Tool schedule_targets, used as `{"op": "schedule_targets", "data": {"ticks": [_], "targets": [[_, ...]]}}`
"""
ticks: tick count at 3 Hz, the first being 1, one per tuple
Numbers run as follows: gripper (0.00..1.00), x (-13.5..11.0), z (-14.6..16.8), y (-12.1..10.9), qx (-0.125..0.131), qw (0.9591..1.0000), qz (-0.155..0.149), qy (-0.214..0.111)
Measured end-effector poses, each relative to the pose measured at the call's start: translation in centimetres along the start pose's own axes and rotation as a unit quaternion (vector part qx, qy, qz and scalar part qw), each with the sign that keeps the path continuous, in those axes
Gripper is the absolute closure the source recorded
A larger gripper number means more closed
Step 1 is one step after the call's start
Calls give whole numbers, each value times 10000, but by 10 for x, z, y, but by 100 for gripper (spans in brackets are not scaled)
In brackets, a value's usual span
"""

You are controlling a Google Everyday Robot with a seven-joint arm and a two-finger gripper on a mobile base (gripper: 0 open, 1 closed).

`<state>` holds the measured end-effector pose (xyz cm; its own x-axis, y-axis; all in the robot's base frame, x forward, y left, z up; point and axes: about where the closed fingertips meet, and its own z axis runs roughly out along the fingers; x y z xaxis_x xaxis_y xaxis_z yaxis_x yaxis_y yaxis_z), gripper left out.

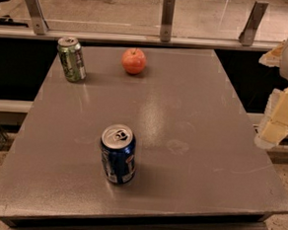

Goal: Move apple near pepsi can

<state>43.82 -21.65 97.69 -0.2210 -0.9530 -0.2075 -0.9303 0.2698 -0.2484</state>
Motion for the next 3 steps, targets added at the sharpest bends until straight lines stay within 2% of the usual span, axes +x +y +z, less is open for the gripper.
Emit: {"op": "schedule_targets", "data": {"ticks": [1,2,3], "targets": [[0,0,0,0,0,10000,0,0],[0,-7,3,-11,59,10000,-8,-15],[0,-42,33,-65,204,9988,155,-406]]}}
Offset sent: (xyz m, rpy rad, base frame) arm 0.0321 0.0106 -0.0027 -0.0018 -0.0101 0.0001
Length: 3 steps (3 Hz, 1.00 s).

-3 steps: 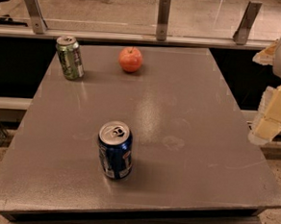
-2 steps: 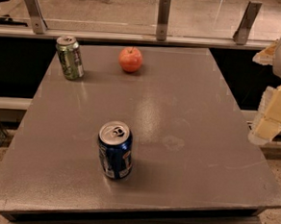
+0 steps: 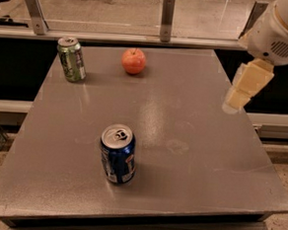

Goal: Move apple near pepsi can

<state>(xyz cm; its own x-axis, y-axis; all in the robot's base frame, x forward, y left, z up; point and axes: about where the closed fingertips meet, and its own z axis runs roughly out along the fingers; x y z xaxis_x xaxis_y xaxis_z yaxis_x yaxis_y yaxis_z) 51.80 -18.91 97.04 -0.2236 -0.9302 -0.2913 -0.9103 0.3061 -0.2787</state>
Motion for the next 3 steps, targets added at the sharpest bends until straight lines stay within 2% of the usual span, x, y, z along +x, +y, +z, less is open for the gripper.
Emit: {"op": "schedule_targets", "data": {"ticks": [1,2,3], "targets": [[0,-28,39,-41,-1,9991,180,-385],[0,-83,104,-85,-131,9944,468,-940],[0,-114,142,-103,-239,9907,639,-1178]]}}
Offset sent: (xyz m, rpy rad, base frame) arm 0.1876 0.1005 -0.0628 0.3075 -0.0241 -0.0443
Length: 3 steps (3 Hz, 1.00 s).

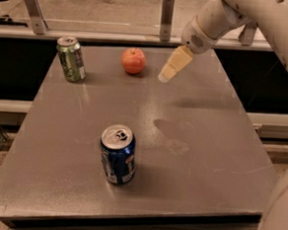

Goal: Move apple near pepsi can

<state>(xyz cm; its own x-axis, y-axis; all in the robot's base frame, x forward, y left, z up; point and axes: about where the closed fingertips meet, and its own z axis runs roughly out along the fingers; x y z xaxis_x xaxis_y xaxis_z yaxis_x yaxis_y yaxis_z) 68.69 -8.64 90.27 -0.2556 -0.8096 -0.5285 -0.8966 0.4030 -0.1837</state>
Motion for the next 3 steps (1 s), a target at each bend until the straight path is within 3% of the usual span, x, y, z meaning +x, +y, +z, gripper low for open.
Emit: {"op": "schedule_targets", "data": {"ticks": [1,3], "targets": [[0,-30,45,-15,-48,9993,242,-291],[0,-63,85,-23,-159,9973,428,-578]]}}
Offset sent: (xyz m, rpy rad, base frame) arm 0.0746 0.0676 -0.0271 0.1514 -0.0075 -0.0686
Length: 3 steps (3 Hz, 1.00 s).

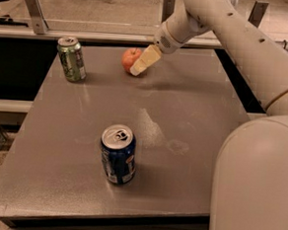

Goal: Move apple near pepsi can

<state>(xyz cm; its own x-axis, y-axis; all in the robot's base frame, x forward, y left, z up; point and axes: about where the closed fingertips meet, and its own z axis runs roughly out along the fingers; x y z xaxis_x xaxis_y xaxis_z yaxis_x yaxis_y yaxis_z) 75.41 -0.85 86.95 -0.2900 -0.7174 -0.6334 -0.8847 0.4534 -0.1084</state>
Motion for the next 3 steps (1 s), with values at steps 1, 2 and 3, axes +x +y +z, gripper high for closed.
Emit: {"op": "schedule_targets", "data": {"ticks": [1,2,3], "targets": [[0,-13,14,7,-171,9998,-29,-82],[0,-21,24,15,-314,9994,-92,-92],[25,-23,31,21,-463,9988,-189,5]]}}
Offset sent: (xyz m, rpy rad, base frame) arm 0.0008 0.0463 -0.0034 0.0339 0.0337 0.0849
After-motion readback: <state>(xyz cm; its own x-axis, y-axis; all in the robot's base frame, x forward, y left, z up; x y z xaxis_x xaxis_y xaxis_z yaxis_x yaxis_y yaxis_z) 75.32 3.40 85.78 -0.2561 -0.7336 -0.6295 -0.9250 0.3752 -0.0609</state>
